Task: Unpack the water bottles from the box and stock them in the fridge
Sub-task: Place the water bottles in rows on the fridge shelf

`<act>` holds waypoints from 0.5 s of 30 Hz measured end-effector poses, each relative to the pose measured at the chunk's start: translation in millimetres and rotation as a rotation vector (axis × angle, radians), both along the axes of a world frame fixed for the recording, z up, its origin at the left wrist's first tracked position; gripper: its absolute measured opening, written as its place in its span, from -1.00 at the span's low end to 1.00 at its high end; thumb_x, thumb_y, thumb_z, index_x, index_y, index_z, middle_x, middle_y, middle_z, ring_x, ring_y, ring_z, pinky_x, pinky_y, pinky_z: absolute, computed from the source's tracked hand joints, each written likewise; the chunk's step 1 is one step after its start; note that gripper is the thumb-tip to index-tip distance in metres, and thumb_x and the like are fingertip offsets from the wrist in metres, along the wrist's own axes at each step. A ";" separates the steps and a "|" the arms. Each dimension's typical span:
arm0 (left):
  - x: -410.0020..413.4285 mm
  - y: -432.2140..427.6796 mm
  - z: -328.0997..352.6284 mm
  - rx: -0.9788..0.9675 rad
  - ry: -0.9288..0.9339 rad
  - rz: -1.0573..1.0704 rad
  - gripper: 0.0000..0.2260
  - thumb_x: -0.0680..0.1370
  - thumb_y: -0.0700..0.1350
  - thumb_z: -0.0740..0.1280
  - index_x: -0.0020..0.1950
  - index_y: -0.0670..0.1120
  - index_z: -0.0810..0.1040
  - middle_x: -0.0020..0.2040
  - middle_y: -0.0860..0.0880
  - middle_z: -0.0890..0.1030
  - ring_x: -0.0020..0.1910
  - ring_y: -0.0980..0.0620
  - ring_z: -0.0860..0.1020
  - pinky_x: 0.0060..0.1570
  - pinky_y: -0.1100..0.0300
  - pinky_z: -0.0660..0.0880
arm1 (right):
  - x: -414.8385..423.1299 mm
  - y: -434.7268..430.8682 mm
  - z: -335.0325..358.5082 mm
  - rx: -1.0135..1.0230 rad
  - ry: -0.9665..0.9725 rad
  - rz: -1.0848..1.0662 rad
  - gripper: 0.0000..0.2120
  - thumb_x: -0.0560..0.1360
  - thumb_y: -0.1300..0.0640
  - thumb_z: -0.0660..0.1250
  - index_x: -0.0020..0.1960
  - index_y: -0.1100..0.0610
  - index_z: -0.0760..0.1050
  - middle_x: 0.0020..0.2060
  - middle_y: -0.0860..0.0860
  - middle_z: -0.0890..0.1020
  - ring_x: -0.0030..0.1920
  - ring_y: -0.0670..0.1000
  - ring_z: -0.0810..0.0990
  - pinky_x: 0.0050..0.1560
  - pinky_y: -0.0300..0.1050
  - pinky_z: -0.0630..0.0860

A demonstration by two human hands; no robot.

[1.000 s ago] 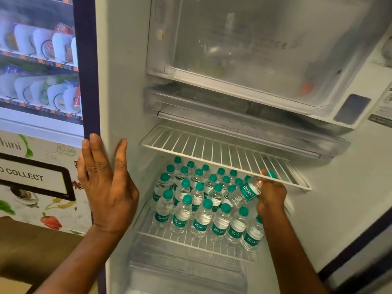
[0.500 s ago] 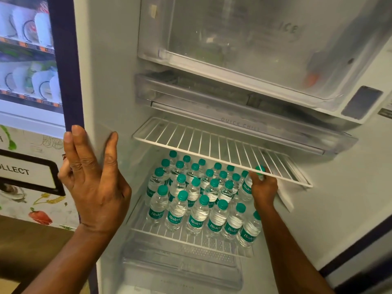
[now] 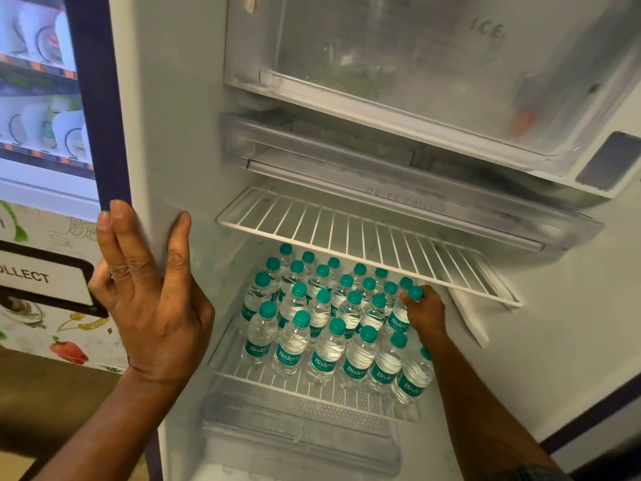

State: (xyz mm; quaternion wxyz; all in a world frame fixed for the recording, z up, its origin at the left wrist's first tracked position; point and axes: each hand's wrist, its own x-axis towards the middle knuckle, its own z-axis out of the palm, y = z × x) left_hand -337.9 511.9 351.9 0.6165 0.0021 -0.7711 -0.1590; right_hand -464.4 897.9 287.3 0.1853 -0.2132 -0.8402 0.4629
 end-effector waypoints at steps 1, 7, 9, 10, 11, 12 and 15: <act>-0.2 0.0 -0.1 0.000 -0.001 0.001 -0.52 0.65 -0.37 0.23 0.58 -0.16 0.39 0.52 -0.53 0.22 0.68 -0.05 -0.15 0.25 -0.14 0.23 | -1.4 1.0 -0.2 -0.004 -0.023 0.003 -0.70 0.54 0.18 0.39 0.24 0.24 0.52 0.12 0.16 0.63 -0.03 0.06 0.55 -0.06 -0.12 0.40; 0.4 0.1 -0.5 0.004 -0.004 -0.003 -0.50 0.65 -0.38 0.24 0.59 -0.14 0.37 0.52 -0.54 0.21 0.68 -0.07 -0.14 0.22 -0.16 0.25 | -6.0 5.3 1.2 0.079 -0.182 0.035 -0.67 0.50 0.16 0.44 0.21 0.25 0.50 0.15 0.19 0.61 0.05 0.13 0.58 -0.03 -0.09 0.43; 0.6 0.1 -0.6 0.005 -0.011 -0.009 -0.52 0.66 -0.37 0.22 0.59 -0.15 0.37 0.52 -0.54 0.20 0.68 -0.08 -0.13 0.23 -0.17 0.25 | -7.9 6.7 -0.6 0.086 -0.227 0.054 -0.63 0.49 0.14 0.45 0.23 0.25 0.49 0.17 0.18 0.60 0.13 0.17 0.58 0.02 -0.07 0.48; 0.8 0.2 -0.7 0.006 -0.016 -0.012 -0.52 0.67 -0.36 0.22 0.59 -0.15 0.37 0.52 -0.53 0.20 0.68 -0.08 -0.13 0.24 -0.18 0.25 | -8.4 7.2 -1.5 0.094 -0.251 0.063 -0.62 0.49 0.13 0.46 0.24 0.24 0.49 0.18 0.18 0.60 0.14 0.17 0.58 0.07 -0.04 0.50; 0.7 0.2 -0.6 0.006 -0.019 -0.012 -0.53 0.67 -0.36 0.21 0.59 -0.15 0.37 0.53 -0.53 0.20 0.68 -0.08 -0.14 0.25 -0.18 0.24 | -8.8 7.4 -2.6 0.107 -0.272 0.074 -0.61 0.49 0.12 0.46 0.24 0.24 0.48 0.19 0.19 0.60 0.15 0.17 0.58 0.11 -0.01 0.51; 0.8 0.2 -0.5 0.005 -0.021 -0.011 -0.53 0.67 -0.37 0.21 0.59 -0.15 0.37 0.53 -0.54 0.19 0.68 -0.08 -0.14 0.25 -0.17 0.24 | -8.9 6.9 -2.6 0.122 -0.290 0.086 -0.61 0.48 0.12 0.46 0.24 0.24 0.48 0.19 0.19 0.60 0.15 0.17 0.58 0.13 0.00 0.51; 1.0 0.1 -0.1 -0.001 -0.023 -0.015 -0.54 0.67 -0.37 0.20 0.58 -0.17 0.38 0.52 -0.55 0.19 0.68 -0.07 -0.16 0.26 -0.15 0.21 | -9.0 4.6 -0.9 0.163 -0.326 0.115 -0.58 0.48 0.13 0.46 0.28 0.25 0.47 0.22 0.19 0.58 0.18 0.18 0.57 0.14 -0.02 0.50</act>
